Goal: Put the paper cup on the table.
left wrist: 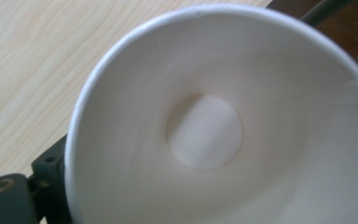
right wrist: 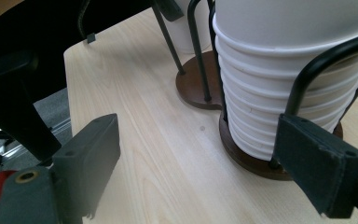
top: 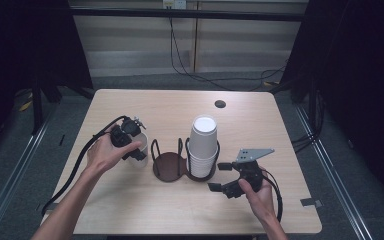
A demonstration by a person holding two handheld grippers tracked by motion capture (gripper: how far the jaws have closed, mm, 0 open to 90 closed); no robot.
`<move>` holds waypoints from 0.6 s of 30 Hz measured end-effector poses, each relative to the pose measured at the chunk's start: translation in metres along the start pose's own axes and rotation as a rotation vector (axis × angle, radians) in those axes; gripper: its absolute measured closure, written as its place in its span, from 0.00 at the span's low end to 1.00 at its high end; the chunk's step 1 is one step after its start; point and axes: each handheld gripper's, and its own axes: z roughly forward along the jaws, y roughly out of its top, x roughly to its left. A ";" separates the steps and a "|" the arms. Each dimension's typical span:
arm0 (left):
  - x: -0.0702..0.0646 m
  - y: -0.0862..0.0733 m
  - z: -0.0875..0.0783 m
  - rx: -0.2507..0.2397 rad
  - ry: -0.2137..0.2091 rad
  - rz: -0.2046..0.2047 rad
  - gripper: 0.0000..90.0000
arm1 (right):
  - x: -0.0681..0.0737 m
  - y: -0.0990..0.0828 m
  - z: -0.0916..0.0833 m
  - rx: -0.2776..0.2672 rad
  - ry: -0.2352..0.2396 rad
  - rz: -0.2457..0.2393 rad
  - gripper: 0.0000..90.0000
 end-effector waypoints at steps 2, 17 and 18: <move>0.000 0.000 0.002 0.008 -0.003 0.011 0.08 | 0.000 0.000 0.000 0.001 0.001 0.000 0.16; -0.002 -0.015 0.006 -0.077 -0.015 0.034 0.07 | 0.001 -0.001 0.002 0.013 -0.008 0.003 0.16; -0.002 -0.017 0.006 -0.079 -0.015 0.042 0.07 | 0.001 -0.001 0.003 0.013 -0.007 0.002 0.16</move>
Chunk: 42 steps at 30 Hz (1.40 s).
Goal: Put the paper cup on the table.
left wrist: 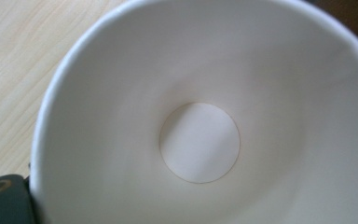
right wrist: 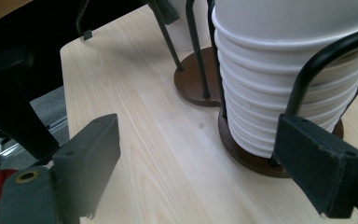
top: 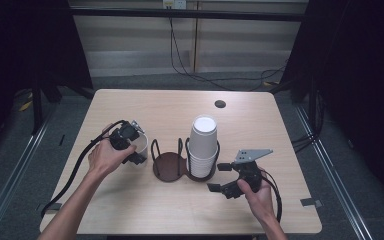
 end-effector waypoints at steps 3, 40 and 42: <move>0.001 -0.005 0.000 -0.014 -0.011 0.000 0.07 | 0.000 0.000 0.000 0.001 -0.001 0.001 0.16; -0.005 -0.083 -0.031 -0.353 -0.133 -0.184 0.22 | -0.002 -0.002 -0.003 -0.010 -0.017 0.017 0.17; -0.008 -0.084 -0.033 -0.376 -0.136 -0.181 0.22 | -0.002 -0.002 -0.003 -0.006 -0.017 0.017 0.17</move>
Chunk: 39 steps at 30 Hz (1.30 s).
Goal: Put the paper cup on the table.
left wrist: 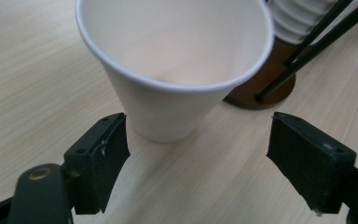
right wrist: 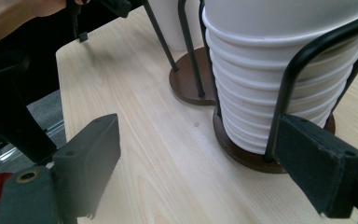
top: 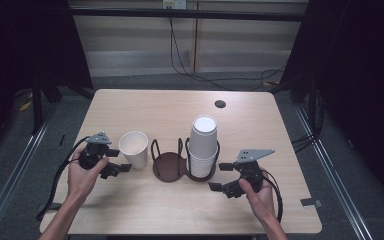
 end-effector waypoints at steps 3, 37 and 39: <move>-0.007 -0.004 -0.002 -0.030 -0.030 0.009 0.22 | 0.001 0.000 0.000 -0.003 0.002 -0.002 0.17; -0.086 -0.040 0.010 -0.264 -0.090 0.025 0.19 | 0.002 -0.004 -0.004 -0.012 -0.007 0.002 0.17; -0.089 -0.041 0.015 -0.254 -0.094 0.041 0.19 | 0.002 -0.005 -0.003 -0.011 -0.006 0.001 0.17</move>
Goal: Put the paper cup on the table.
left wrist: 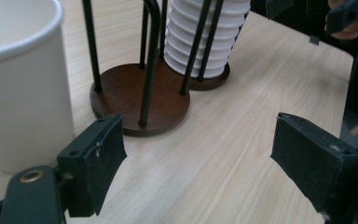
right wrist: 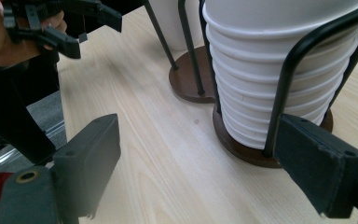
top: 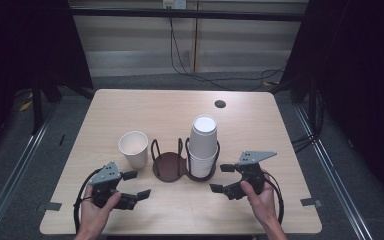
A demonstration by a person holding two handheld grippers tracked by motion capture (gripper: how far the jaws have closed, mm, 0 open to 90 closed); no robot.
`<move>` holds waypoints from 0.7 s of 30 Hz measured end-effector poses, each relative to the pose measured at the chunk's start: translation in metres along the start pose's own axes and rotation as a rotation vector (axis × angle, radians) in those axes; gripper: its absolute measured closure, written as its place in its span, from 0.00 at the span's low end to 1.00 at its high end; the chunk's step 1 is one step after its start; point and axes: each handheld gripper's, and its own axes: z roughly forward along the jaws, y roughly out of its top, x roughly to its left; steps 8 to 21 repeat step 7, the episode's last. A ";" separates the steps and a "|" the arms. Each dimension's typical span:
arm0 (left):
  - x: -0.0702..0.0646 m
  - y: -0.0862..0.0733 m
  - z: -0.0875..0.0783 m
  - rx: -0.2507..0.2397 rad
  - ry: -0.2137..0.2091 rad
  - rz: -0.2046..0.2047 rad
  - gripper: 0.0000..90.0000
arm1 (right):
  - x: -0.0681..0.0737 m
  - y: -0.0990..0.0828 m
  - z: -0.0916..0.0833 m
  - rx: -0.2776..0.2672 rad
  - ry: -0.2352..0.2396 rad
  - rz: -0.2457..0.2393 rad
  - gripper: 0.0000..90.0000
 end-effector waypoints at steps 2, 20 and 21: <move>-0.001 -0.001 0.003 0.006 -0.023 -0.012 0.19 | -0.001 -0.001 0.001 0.002 -0.002 0.000 0.17; -0.007 -0.001 0.010 0.026 -0.007 0.002 0.18 | -0.002 -0.004 0.001 -0.004 -0.022 0.009 0.17; -0.007 -0.001 0.010 0.026 -0.007 0.002 0.18 | -0.002 -0.004 0.001 -0.004 -0.022 0.009 0.17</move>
